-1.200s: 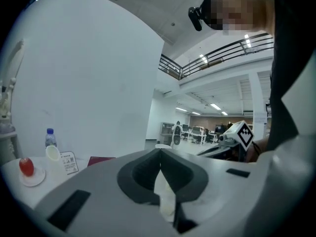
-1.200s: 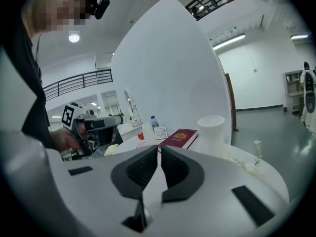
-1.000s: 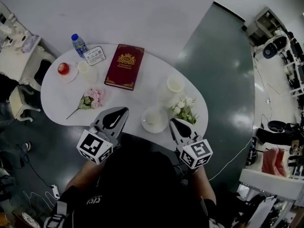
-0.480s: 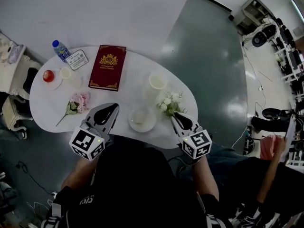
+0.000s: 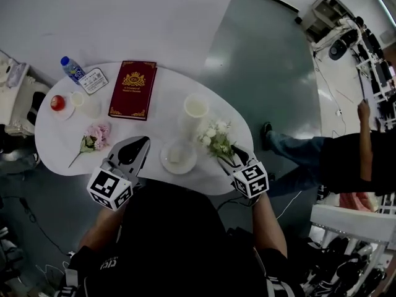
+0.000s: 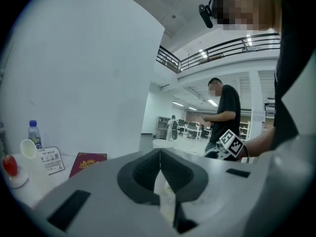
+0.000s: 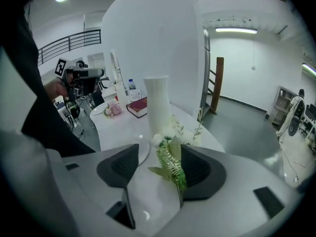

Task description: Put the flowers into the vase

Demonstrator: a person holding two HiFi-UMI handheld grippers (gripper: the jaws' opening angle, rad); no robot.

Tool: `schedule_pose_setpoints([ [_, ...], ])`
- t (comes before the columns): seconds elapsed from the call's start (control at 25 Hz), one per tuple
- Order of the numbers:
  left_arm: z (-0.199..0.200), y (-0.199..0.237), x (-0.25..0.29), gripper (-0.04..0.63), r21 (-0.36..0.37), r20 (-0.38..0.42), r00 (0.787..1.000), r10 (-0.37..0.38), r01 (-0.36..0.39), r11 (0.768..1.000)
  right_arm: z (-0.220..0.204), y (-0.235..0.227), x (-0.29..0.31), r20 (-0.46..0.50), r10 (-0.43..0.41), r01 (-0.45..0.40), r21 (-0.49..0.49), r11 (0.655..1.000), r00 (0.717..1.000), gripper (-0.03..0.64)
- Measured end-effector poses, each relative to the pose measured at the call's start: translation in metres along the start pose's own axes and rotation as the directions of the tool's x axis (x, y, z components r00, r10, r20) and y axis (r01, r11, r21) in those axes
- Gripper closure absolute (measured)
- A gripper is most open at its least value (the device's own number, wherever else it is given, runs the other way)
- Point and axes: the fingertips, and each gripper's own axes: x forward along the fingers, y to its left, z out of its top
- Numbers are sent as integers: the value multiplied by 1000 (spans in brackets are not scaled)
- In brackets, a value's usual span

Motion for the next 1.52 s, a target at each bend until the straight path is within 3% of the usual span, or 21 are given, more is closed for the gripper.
schedule_pose_setpoints([
  [0.24,-9,-2,3,583,-10,-24,1000,18,-19,1000,-27,-20,18,-116,20,-22,-19,1000,993,285],
  [0.68,-18,0,6,583,-16,-43,998,49,-50,999,-69,-41,45,-255,89,-92,0,996,963,270],
  [1.0,-26,-2,8,583,-30,-57,996,75,-77,997,-95,-53,66,-369,152,-165,-5,986,917,264],
  [1.52,-32,-10,19,583,-11,-77,994,77,-78,997,-102,-47,94,-439,232,-263,-9,965,868,286],
])
